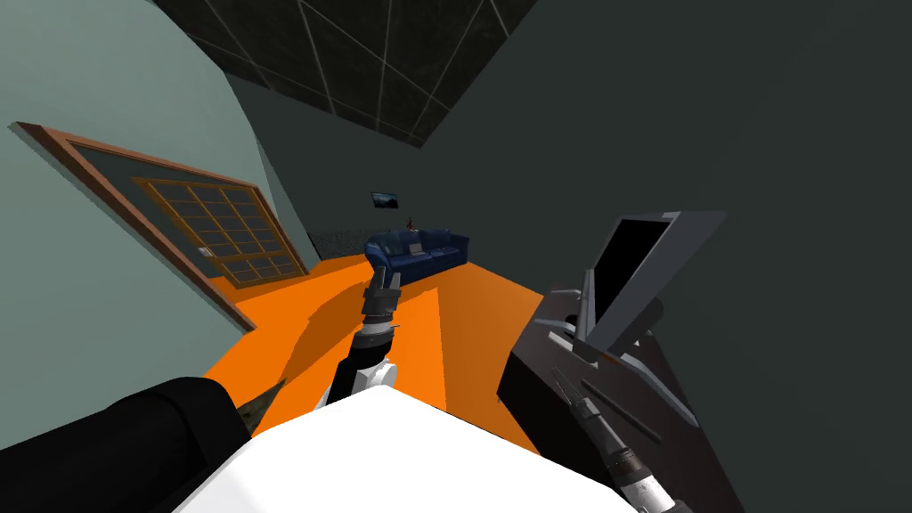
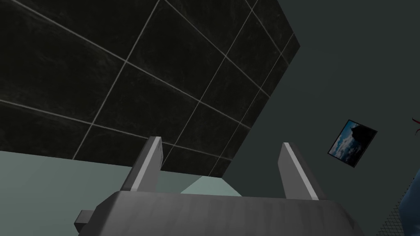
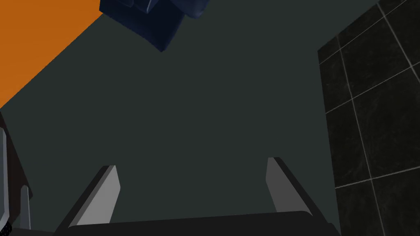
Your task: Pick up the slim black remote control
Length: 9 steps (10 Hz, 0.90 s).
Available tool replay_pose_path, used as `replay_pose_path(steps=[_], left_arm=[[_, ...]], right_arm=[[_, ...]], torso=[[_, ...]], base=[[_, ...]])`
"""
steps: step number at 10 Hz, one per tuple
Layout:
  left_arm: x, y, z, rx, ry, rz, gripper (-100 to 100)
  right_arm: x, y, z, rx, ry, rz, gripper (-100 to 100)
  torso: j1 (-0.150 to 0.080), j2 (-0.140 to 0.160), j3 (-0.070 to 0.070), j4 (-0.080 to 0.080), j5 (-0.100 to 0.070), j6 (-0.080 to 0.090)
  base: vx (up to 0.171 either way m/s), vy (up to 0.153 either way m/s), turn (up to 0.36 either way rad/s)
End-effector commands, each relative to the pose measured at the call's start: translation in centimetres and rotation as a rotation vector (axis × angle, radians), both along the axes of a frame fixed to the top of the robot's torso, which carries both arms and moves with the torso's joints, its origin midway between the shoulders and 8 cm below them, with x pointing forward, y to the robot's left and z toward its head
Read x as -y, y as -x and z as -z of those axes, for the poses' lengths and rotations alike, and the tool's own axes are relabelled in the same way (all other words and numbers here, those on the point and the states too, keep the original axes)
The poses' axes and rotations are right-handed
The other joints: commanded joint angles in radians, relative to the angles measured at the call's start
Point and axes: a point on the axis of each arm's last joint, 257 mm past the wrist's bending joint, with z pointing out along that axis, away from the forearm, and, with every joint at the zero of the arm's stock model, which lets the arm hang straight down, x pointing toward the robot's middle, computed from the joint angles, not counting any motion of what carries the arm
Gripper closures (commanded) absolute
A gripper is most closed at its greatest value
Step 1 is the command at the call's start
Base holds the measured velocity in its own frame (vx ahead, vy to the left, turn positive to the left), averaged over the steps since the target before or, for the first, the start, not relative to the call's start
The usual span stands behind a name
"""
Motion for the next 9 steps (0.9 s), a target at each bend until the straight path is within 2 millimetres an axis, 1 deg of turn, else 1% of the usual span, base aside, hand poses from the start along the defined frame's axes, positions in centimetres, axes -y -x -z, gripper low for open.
replay_pose_path(steps=[1, 2, 3, 4, 5, 6, 7, 8, 9], left_arm=[[0.0, 0.0, 0.0, 0.000, 0.000, 0.000, 0], [0.0, 0.0, 0.0, 0.000, 0.000, 0.000, 0], [0.0, 0.0, 0.0, 0.000, 0.000, 0.000, 0], [0.0, 0.0, 0.0, 0.000, 0.000, 0.000, 0], [0.0, 0.0, 0.0, 0.000, 0.000, 0.000, 0], [0.0, 0.0, 0.0, 0.000, 0.000, 0.000, 0], [0.0, 0.0, 0.0, 0.000, 0.000, 0.000, 0], [0.0, 0.0, 0.0, 0.000, 0.000, 0.000, 0], [0.0, 0.0, 0.0, 0.000, 0.000, 0.000, 0]], right_arm=[[0.4, 1.8, 3.0, -0.062, 0.071, -0.037, -100], [1.1, 2.0, 3.7, -0.080, 0.092, -0.038, -100], [1.6, 3.1, 5.4, -0.115, 0.141, -0.067, -100], [2.3, 3.4, 6.1, -0.134, 0.155, -0.062, -100], [2.9, 4.6, 7.7, -0.168, 0.210, -0.094, -100], [3.6, 4.9, 8.4, -0.185, 0.220, -0.087, -100], [4.4, 6.1, 9.8, -0.217, 0.278, -0.122, -100], [5.1, 6.4, 10.5, -0.235, 0.287, -0.113, -100], [6.2, 7.7, 12.0, -0.271, 0.350, -0.146, -100]], torso=[[0.000, 0.000, 0.000, 0.000, 0.000, 0.000], [0.000, 0.000, 0.000, 0.000, 0.000, 0.000], [0.000, 0.000, 0.000, 0.000, 0.000, 0.001], [0.000, 0.000, 0.000, 0.000, 0.000, 0.000], [-0.001, 0.000, 0.000, 0.000, 0.000, 0.001], [-0.001, -0.001, 0.000, 0.000, 0.000, 0.000], [-0.001, -0.001, 0.000, 0.000, 0.000, 0.001], [-0.001, -0.001, 0.000, 0.000, 0.000, 0.000], [-0.001, -0.001, 0.000, 0.000, 0.000, 0.001]], base=[[0.000, 0.016, 0.335], [0.001, 0.003, 0.105], [0.002, 0.007, 0.160], [0.003, 0.000, 0.109], [0.006, 0.001, 0.245], [0.007, -0.007, 0.097], [0.011, -0.006, 0.159], [0.010, -0.011, 0.121], [0.011, -0.011, 0.198]])
